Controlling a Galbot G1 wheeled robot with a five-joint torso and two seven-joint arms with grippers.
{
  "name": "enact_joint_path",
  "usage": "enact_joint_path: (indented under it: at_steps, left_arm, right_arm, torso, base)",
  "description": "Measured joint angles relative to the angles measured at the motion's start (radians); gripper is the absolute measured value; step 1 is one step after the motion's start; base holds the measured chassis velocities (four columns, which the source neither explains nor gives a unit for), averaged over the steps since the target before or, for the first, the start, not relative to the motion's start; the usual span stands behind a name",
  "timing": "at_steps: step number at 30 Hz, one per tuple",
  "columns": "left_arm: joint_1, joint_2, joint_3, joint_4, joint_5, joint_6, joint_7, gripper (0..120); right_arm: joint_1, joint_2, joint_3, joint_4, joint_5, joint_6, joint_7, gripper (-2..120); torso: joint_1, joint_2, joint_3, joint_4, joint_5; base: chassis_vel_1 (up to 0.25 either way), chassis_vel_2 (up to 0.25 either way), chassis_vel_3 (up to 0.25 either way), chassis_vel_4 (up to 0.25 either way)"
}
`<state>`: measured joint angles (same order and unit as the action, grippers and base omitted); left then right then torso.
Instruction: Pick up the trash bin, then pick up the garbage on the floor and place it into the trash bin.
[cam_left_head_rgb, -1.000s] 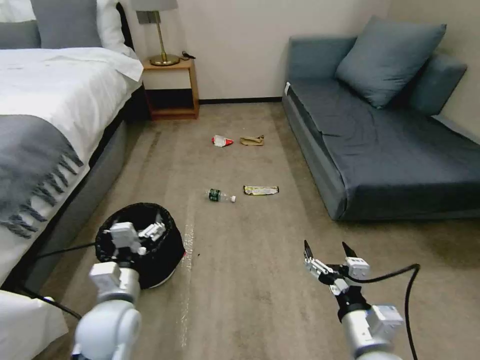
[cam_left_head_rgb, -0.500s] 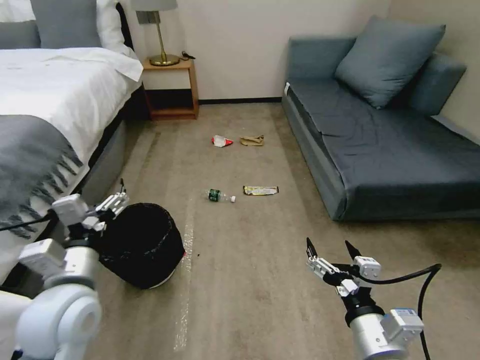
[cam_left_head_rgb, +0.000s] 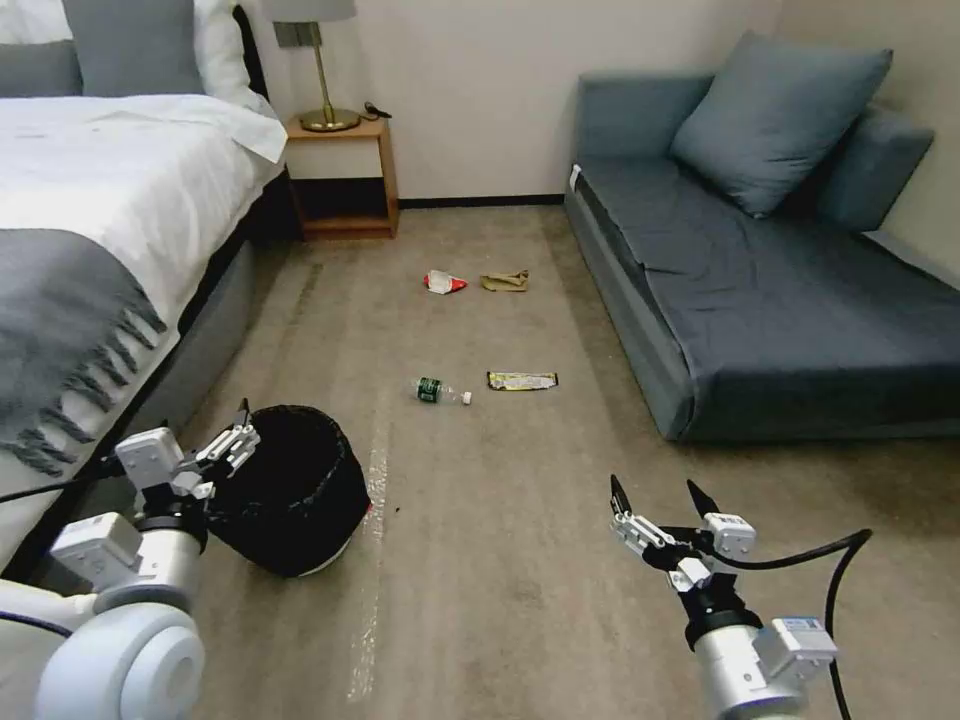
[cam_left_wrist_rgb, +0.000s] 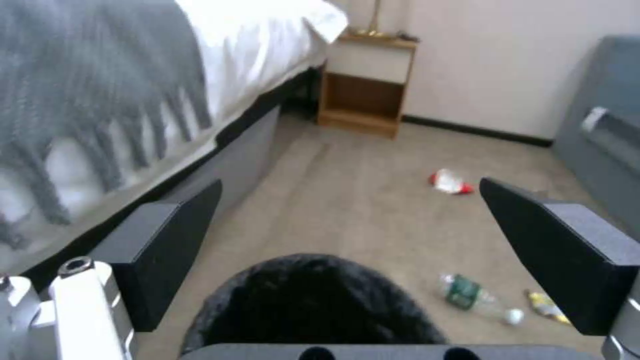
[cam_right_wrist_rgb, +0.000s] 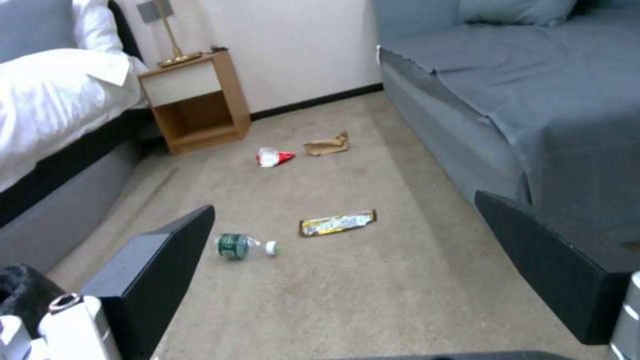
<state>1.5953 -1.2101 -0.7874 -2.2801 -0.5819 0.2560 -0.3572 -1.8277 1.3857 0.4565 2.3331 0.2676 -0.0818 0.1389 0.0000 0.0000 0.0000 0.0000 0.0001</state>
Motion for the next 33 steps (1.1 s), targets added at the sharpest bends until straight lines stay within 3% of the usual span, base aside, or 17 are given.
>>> enact_joint_path:
  at_steps: [5,7,11,15,18,22,25,33]
  left_arm:
    - [-0.023,0.039,-0.017,0.068,-0.06,0.011,-0.013,97]
    - [-0.044,0.074,-0.03,0.117,-0.167,0.054,-0.039,97]
    - [-0.078,0.088,-0.034,0.149,-0.259,0.101,-0.085,97]
    - [-0.151,0.089,-0.022,0.192,-0.38,0.197,-0.212,98]
    - [-0.175,0.089,-0.016,0.224,-0.412,0.228,-0.263,98]
    - [-0.189,0.095,-0.013,0.257,-0.415,0.245,-0.28,98]
    - [-0.219,0.1,-0.001,0.319,-0.434,0.247,-0.301,96]
    - [-0.275,0.087,0.019,0.467,-0.44,0.226,-0.283,96]
  right_arm:
    - [0.009,-0.008,0.012,-0.014,0.008,0.007,0.0,100]
    - [0.019,-0.009,0.026,-0.034,0.012,0.019,-0.004,100]
    - [0.037,-0.007,0.041,-0.053,0.022,0.026,-0.007,100]
    - [0.06,-0.01,0.049,-0.071,0.028,0.026,-0.011,100]
    - [0.071,-0.008,0.049,-0.083,0.027,0.025,-0.013,100]
    - [0.081,-0.004,0.048,-0.1,0.025,0.025,-0.014,100]
    - [0.095,0.0,0.044,-0.115,0.026,0.025,-0.015,100]
    - [0.11,0.009,0.045,-0.133,0.032,0.023,-0.012,100]
  torso:
    - [0.0,0.0,0.0,0.0,-0.0003]
    - [0.0,0.0,0.0,0.0,-0.0003]
    - [0.0,0.0,0.0,0.0,-0.0001]
    - [0.0,0.0,0.0,-0.0001,-0.0001]
    - [0.0,0.0,0.0,-0.0001,-0.0002]
    - [0.0,0.0,0.0,0.0,-0.0001]
    - [0.0,0.0,0.0,-0.0001,-0.0001]
    - [0.0,0.0,0.0,-0.0001,-0.0002]
  base:
    - [0.0,0.0,0.0,0.0]
    - [0.0,0.0,0.0,0.0]
    - [0.0,0.0,0.0,0.0]
    - [0.0,0.0,0.0,0.0]
    - [0.0,0.0,0.0,0.0]
    - [0.0,0.0,0.0,0.0]
    - [0.0,0.0,0.0,0.0]
    - [0.0,0.0,0.0,0.0]
